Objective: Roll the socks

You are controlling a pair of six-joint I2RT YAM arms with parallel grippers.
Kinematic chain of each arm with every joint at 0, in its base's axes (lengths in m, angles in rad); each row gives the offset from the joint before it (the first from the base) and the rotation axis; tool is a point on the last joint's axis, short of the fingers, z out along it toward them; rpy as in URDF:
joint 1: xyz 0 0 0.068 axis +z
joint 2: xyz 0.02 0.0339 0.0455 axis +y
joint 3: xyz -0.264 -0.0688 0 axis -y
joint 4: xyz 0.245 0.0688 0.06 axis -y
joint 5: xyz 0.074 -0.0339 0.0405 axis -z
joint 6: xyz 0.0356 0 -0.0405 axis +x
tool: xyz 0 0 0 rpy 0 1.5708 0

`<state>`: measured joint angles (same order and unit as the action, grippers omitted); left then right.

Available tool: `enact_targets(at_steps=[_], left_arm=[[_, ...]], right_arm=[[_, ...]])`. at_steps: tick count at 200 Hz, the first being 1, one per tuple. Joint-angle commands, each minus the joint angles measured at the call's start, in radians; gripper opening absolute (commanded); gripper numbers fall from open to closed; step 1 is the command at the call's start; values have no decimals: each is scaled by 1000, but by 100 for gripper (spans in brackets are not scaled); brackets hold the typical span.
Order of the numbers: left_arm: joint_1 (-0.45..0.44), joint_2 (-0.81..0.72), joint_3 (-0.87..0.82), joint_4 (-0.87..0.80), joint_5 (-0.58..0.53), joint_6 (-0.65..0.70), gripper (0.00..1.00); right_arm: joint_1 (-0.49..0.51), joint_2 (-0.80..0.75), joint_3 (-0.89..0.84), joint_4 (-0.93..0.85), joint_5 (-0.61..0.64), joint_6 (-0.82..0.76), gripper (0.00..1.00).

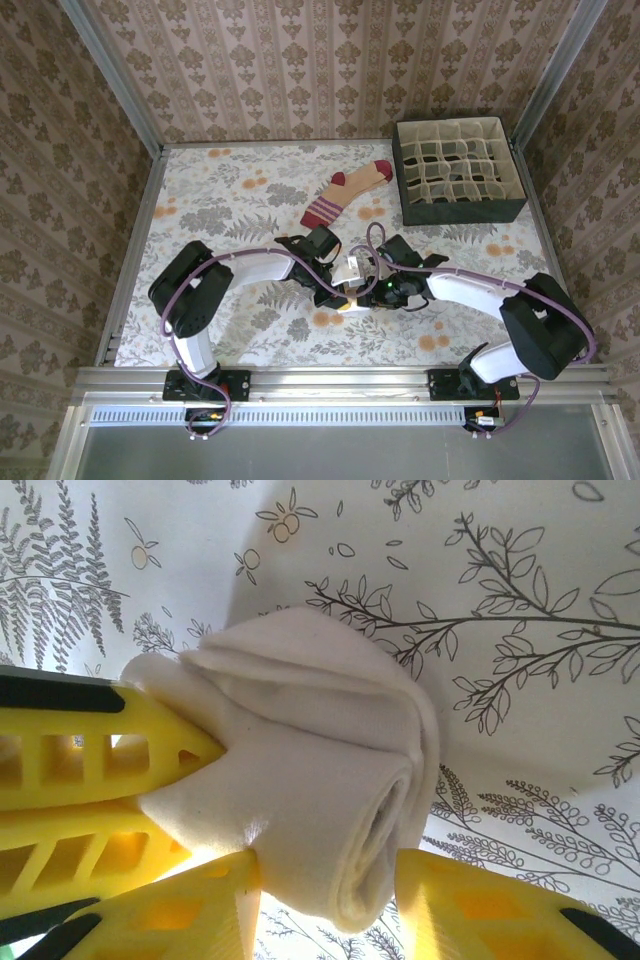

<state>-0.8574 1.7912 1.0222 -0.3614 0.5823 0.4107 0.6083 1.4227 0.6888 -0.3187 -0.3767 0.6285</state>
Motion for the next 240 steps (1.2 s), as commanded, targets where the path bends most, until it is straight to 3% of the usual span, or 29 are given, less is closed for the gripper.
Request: enact_targets(at_steps=[1,85,124,148,240], left_arm=[[-2,69,-7,-54,-60,-17,5],[4,75,-7,-42,-34,-13,7],[6,18,-75,56,-29,4,19],[5,-31,-118,106,-36,36,27],[6,-349,-379,431,-159,132,46]], right_arm=[[10,-69,-13,-33,39,-14,41],[10,70,13,29,-8,-5,39],[10,126,15,9,9,24,9],[9,146,9,-9,18,40,1],[8,191,23,-49,10,58,0]])
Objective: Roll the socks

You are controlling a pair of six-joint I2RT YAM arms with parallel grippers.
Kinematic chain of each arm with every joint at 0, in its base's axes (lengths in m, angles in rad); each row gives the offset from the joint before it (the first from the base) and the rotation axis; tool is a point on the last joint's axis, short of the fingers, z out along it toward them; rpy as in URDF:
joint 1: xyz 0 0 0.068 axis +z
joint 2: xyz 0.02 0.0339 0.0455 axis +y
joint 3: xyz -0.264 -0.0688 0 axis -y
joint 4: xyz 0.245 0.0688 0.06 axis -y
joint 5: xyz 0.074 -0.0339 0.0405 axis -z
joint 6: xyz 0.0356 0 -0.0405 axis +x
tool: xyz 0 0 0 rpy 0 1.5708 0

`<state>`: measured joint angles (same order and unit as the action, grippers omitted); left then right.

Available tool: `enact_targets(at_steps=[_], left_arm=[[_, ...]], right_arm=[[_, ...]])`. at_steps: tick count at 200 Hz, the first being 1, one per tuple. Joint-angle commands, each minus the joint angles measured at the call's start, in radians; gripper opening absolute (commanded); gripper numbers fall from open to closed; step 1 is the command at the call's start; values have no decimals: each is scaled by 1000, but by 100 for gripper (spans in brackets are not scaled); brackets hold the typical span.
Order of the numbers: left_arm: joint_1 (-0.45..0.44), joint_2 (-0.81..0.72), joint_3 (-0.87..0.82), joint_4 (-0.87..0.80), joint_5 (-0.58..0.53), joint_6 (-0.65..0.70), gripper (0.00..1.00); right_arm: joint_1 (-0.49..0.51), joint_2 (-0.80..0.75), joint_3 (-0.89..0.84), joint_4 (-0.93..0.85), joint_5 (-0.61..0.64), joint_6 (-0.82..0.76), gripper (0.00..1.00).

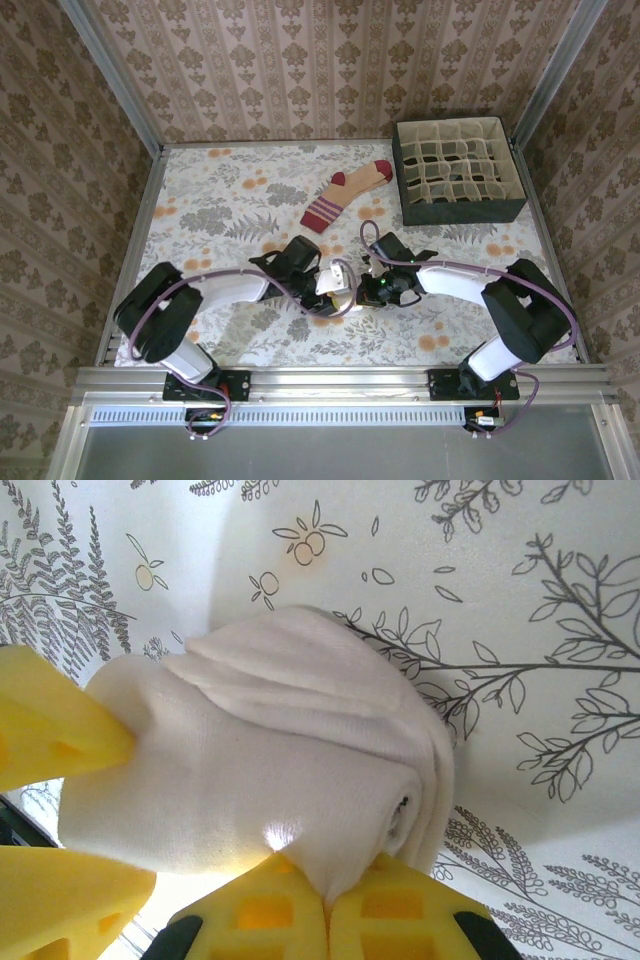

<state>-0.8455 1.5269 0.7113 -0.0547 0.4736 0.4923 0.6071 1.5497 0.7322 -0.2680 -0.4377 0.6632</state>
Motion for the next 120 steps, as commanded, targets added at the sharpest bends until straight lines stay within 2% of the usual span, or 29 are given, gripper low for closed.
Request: enact_targets(at_steps=[1,19,57,120], left_arm=[[-5,-89,-72,130,-52,51,47],[-23,-157,-132,193,-95,94,49],[-103,-238,-231,334,-258,207,51],[-129,-126,-207,338,-267,241,51]], right_arm=[[10,65,-20,-100,71,23,0],[10,74,-10,-108,64,20,0],[10,96,9,-120,51,10,0],[10,109,28,-142,38,3,0]])
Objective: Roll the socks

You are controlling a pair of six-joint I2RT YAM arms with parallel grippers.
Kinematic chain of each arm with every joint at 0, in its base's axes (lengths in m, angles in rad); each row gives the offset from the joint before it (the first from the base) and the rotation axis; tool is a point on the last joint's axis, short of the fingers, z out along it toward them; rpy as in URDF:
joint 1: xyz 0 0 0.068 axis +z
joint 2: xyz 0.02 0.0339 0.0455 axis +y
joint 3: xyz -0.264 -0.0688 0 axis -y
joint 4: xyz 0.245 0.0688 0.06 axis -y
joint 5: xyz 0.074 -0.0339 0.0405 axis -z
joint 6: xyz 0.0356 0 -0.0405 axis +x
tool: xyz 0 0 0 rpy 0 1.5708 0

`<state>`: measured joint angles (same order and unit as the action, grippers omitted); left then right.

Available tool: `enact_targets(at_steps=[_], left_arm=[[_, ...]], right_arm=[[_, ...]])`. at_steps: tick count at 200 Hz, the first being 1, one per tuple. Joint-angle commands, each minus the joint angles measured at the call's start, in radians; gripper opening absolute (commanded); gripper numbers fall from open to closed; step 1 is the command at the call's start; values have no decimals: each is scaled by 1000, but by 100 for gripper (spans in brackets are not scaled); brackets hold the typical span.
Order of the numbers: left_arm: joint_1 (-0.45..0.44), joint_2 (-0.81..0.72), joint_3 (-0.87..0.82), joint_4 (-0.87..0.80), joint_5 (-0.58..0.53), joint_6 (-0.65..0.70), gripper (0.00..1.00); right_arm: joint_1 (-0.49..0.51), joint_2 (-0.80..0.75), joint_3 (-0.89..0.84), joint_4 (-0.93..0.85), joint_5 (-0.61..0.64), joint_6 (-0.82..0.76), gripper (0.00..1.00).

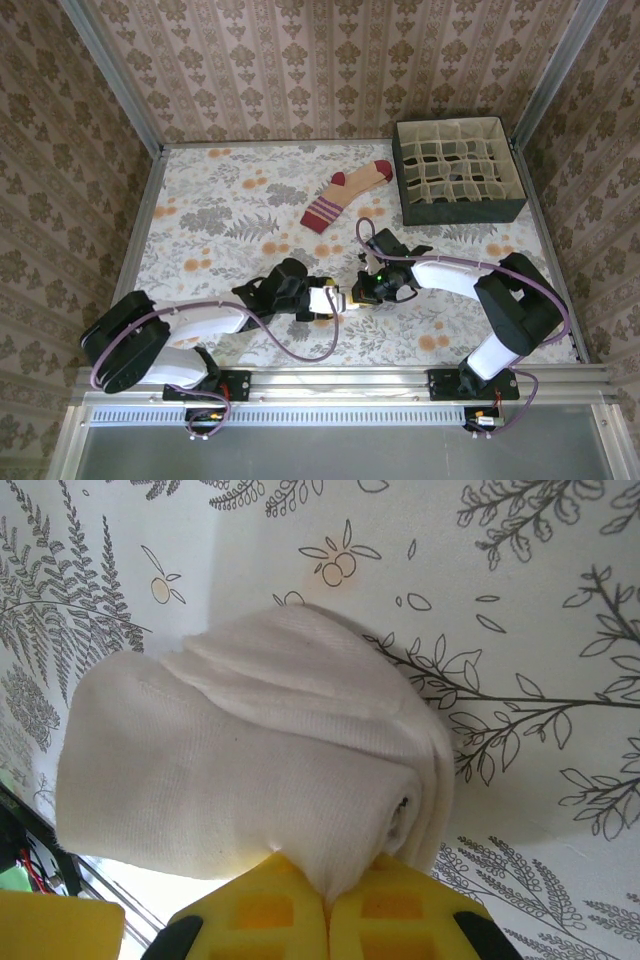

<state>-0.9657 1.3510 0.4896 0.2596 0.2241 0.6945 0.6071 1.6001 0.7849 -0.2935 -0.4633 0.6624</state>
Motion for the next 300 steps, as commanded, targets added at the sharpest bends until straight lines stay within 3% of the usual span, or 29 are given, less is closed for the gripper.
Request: enact_targets(at_steps=[1,41,70,92,113,132,256,276,300], left_arm=[[-9,53,15,24,-16,39,51],[-10,135,36,15,-7,24,45],[1,156,75,-79,50,-13,17],[39,162,113,-156,129,-72,0],[84,176,151,-239,205,-123,0],[113,204,195,-316,256,-155,0],[211,473,536,-743,490,-269,0],[220,490,547,-752,497,-293,0],[237,503,546,-751,521,-332,0]], right_arm=[[10,58,-24,-117,63,4,0],[10,52,-24,-128,58,4,0],[10,42,-24,-124,48,1,0],[10,8,-26,-119,52,-23,15],[-3,-52,-8,-168,85,-83,33],[-27,-120,8,-214,115,-139,40],[-20,-630,-34,-261,364,-516,41],[10,-665,-54,-263,387,-587,42],[114,-686,-84,-249,469,-709,42]])
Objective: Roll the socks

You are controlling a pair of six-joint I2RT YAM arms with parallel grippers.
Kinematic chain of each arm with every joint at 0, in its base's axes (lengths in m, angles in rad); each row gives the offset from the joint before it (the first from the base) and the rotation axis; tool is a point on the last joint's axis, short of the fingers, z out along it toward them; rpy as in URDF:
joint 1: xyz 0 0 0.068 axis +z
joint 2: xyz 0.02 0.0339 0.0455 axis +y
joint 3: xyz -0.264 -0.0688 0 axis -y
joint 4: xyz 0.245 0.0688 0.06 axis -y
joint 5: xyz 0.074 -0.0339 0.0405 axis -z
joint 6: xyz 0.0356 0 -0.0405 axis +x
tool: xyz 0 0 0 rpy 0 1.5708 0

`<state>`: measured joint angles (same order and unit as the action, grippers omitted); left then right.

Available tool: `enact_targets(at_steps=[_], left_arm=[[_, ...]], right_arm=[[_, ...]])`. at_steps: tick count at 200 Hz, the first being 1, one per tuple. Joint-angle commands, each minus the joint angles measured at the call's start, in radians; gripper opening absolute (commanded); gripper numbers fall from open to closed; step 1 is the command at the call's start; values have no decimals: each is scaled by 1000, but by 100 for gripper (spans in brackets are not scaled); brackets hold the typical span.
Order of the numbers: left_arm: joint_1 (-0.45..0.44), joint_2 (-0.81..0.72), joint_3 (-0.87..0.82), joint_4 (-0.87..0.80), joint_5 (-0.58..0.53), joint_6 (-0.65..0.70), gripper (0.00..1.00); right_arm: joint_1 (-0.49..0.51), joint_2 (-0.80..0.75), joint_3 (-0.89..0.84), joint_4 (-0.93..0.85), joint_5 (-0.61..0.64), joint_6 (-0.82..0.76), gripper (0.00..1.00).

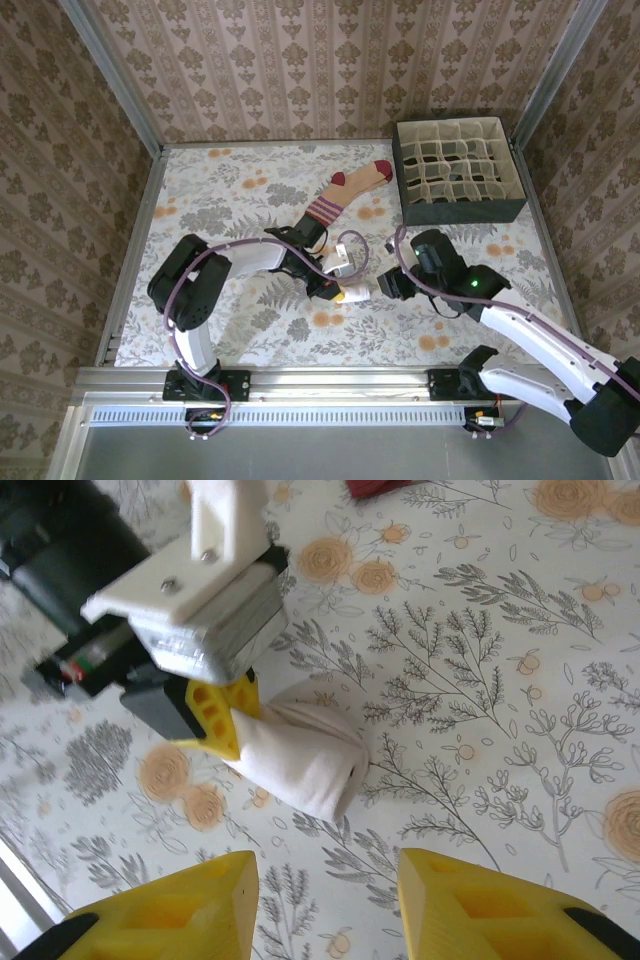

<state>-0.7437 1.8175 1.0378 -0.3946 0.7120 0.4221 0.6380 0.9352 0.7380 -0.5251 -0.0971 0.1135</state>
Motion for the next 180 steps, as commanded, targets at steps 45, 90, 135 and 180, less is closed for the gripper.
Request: enact_targets(at_steps=[45,90,135,180], left_arm=[[49,76,-2,-99,99,-118,0],[62,101,4,-113,152,-131,0],[66,131,37,-148,180,-124,0],[71,153,62,-183,212,-99,0]], right_arm=[[324,62,-112,165,344,-383,48],[385,243,-118,304,432,-551,53],[384,397,-88,369,449,-669,62],[367,534,-65,425,461,-723,62]])
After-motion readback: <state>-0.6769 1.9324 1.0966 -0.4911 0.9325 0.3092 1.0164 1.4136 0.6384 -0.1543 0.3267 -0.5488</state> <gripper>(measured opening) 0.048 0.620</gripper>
